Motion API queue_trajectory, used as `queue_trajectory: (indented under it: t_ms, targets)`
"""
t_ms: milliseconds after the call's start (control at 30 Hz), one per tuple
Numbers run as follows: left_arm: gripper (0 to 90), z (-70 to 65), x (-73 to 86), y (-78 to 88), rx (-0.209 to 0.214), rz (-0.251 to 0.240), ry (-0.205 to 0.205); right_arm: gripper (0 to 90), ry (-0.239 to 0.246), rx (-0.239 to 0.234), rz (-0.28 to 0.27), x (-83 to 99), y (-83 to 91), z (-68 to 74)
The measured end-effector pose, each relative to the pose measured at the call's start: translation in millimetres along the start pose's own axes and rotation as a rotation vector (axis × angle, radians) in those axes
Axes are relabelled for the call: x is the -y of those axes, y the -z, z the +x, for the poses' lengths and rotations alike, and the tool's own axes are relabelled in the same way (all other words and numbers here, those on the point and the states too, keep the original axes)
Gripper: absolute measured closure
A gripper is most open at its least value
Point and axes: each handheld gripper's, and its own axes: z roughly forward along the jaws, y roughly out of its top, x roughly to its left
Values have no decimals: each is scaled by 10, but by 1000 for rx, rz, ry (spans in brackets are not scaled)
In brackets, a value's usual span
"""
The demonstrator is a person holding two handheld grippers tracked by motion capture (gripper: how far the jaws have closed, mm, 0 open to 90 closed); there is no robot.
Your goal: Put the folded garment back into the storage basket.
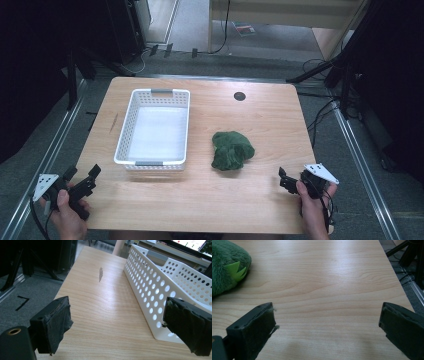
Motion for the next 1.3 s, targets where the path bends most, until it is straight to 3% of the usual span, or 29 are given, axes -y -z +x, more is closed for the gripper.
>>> queue_trajectory:
  t_ms: [267,467,567,633,800,1000,1100,1300]
  targets:
    - [87,0,2,4,17,0,1,8,0,2,2,-1,-2,18]
    - [87,-23,-20,2,-16,21,-25,8,3,1,2,-6,-11,33]
    - [87,-20,-68,27,13,15,10,8,-2,-4,2,-6,-10,28]
    - [86,-33,-101,39,11,14,4,8,1,-5,2,-7,-12,29]
    - [76,-137,-282,161,7,-27,-19,8,2,-5,2,-7,-12,27]
    - [75,-263,-440,260,1,-31,-42,8,9,-3,-1,-7,-14,31]
    - [21,-405,-532,275,14,-4,-59,8,9,-2,-1,-7,-14,31]
    - [20,-601,-601,253,43,16,-92,8,2,1,2,-6,-10,37]
